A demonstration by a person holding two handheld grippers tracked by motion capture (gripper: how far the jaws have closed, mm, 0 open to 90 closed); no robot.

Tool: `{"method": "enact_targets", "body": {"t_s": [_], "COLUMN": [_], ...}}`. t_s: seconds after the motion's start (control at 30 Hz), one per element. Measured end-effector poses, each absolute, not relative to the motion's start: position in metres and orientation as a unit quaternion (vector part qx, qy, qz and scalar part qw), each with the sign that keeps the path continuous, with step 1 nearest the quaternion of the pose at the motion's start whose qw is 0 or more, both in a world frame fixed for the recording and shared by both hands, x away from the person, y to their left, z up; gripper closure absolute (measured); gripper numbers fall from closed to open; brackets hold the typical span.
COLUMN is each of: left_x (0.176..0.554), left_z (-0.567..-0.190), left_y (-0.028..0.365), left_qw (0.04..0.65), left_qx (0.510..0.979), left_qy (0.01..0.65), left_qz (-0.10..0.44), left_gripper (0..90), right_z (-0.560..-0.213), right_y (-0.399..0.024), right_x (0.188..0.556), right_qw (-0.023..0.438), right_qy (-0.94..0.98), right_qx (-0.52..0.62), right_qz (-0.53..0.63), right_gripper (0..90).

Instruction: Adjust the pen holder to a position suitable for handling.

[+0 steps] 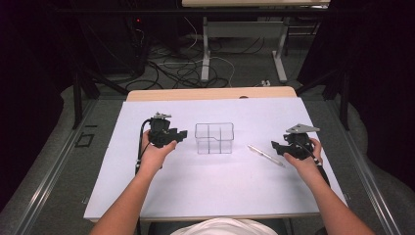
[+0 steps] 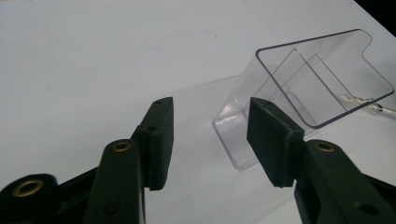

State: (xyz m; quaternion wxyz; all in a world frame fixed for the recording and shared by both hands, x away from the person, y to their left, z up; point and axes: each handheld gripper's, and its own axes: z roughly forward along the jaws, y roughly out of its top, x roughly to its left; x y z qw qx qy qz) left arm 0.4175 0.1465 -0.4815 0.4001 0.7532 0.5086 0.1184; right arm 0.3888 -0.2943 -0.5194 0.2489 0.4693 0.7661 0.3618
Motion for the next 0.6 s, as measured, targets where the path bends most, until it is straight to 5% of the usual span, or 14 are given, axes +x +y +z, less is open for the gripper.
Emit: {"method": "enact_targets", "body": {"t_s": [0.4, 0.6], "left_x": [0.404, 0.399], "left_z": [-0.485, -0.488], "left_y": [0.169, 0.181], "left_qw": [0.407, 0.401], "left_qx": [0.760, 0.759], "left_qy": [0.481, 0.481], "left_qz": [0.161, 0.179], "left_gripper": [26.1, 25.1], "right_z": [-0.518, -0.514], "right_y": [-0.293, -0.291], "right_x": [0.389, 0.388], "right_qw": [0.245, 0.226], "right_qy": [0.789, 0.795], "right_qx": [0.445, 0.450], "right_qz": [0.346, 0.340], "right_gripper": [39.2, 38.9]}}
